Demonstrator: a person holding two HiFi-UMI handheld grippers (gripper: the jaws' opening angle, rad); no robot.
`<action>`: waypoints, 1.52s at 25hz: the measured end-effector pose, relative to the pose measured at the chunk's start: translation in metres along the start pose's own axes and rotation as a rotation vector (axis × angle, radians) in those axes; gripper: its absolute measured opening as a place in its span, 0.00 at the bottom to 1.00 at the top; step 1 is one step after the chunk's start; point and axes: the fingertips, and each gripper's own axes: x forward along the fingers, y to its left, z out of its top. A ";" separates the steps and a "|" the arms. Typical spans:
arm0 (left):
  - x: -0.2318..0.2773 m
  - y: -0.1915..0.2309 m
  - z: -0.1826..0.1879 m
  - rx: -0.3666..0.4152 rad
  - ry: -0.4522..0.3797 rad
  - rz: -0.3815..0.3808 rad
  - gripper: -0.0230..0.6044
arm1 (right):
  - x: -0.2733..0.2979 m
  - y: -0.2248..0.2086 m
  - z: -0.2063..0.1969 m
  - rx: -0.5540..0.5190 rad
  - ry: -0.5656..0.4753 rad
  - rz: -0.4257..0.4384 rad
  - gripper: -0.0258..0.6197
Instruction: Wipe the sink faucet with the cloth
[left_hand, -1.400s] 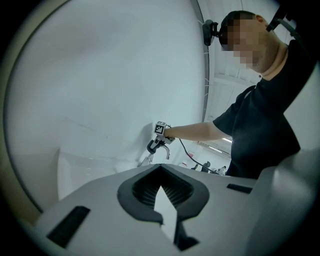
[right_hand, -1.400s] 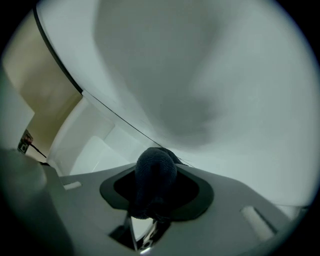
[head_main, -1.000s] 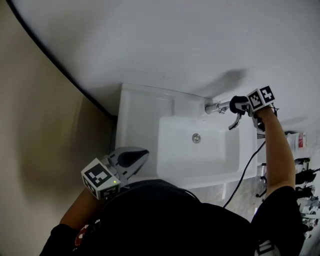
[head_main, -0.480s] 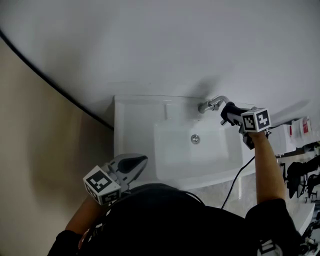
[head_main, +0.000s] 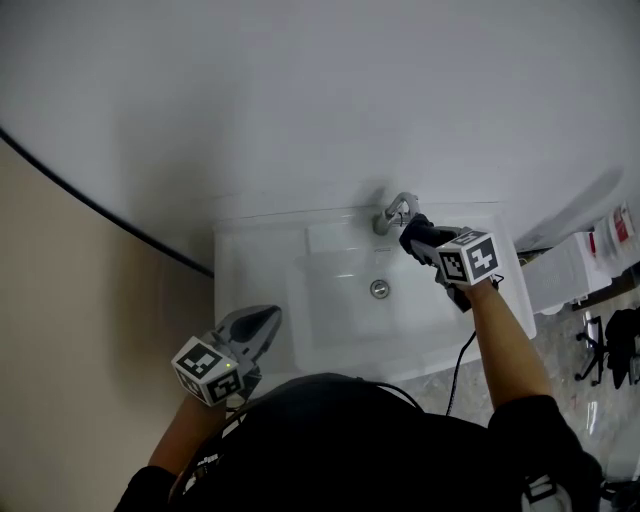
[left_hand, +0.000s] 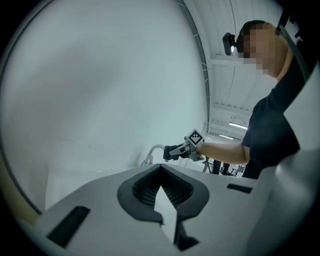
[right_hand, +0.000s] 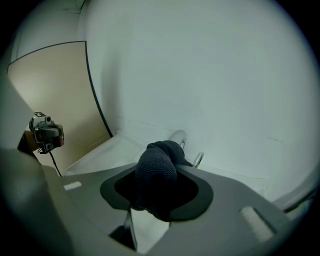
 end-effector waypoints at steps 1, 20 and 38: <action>0.005 -0.005 0.005 0.009 -0.005 0.011 0.02 | 0.000 0.001 -0.002 0.011 -0.019 0.014 0.26; -0.010 -0.022 0.017 -0.001 -0.024 -0.007 0.02 | 0.005 0.007 -0.040 0.199 -0.058 0.108 0.26; 0.073 -0.045 0.009 -0.094 -0.038 0.278 0.02 | 0.032 -0.094 0.032 0.024 -0.413 0.322 0.26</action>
